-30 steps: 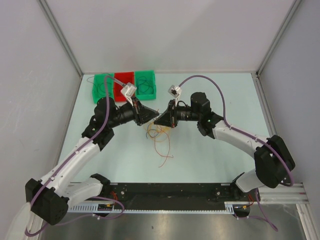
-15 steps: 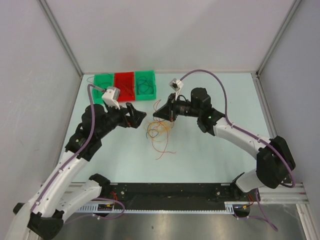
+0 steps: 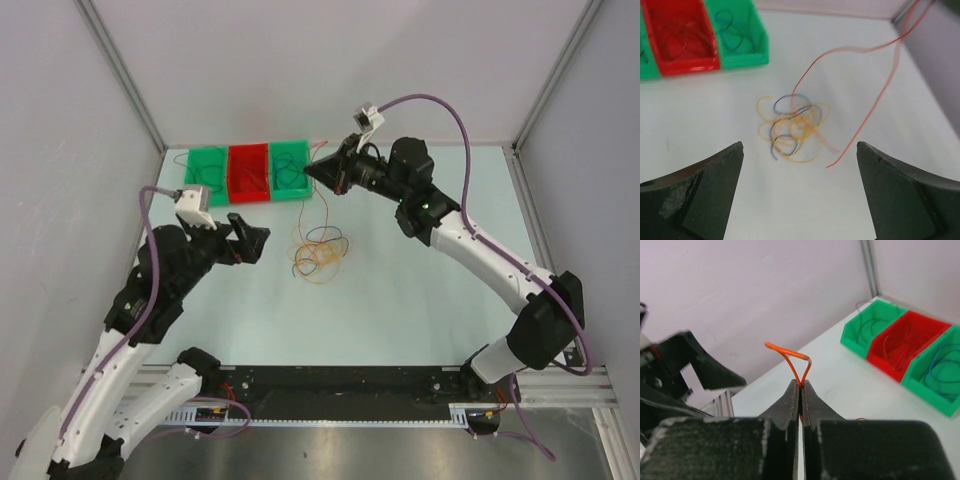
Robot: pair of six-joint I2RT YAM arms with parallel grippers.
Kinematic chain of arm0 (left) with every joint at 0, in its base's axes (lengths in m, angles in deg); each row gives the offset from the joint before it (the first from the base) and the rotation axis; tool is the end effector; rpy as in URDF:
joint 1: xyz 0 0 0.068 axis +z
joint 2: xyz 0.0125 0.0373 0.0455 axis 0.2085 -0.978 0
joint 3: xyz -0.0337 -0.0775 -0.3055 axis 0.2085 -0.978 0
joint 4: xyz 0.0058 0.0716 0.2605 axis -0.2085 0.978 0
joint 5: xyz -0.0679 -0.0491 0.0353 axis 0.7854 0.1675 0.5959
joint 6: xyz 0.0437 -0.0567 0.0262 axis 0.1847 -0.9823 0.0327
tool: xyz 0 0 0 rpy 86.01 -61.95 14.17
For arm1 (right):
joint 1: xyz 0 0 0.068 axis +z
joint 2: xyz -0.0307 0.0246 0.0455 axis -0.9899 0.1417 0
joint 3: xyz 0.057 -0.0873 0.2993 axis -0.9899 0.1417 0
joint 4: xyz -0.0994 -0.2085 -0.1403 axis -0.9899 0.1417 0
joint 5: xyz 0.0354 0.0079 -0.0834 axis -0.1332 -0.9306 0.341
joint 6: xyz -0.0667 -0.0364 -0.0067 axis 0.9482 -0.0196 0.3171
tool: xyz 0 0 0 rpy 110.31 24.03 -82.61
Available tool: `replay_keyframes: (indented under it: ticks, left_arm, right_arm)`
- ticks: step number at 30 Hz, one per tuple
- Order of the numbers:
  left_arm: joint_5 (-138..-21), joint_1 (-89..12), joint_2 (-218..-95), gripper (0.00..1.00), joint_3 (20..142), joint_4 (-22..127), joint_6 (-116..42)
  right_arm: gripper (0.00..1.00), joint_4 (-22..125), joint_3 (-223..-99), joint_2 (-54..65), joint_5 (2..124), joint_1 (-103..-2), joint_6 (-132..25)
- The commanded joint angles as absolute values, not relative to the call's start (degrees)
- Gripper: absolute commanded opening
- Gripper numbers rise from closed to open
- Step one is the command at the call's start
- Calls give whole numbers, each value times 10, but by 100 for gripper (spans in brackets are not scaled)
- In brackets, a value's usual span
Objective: Untangle the cables
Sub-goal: Pick up the cable at the center of the board, then place the cable in the bin.
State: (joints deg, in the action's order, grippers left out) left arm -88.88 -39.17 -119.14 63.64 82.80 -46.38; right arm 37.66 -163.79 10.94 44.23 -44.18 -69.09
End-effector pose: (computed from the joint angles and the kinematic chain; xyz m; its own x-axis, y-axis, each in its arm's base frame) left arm 0.1245 -0.0622 0.4076 -0.3255 -0.2352 -0.9158 0.3439 0.8728 -0.3464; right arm 0.2926 0.2618 0.4586 -0.2770 0.2221 -0.9348 -0.8545 0.3881 0.3454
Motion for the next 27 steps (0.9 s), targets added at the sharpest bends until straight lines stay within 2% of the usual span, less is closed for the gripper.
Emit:
replay_keyframes:
  ticks: [1,7,13,21,27]
  left_arm:
    - [-972,-393,-1238,99,639,946,-460]
    - [-995,-393,-1229,99,648,1004,-473]
    - [-1030,-393,-1166,100,626,995,-479]
    - [-1167,-382,-1131,100,635,1035,-536]
    - [-1194,-374,-1106,100,635,1047,-555]
  right_arm:
    - [0,375,-1714,141,510,-443,-681]
    - [0,392,-1838,226,553,-443,-650]
    - [0,381,-1930,315,604,-444,-624]
    - [0,353,-2061,435,663,-445,-605]
    - [0,294,-2125,518,697,-445,-578]
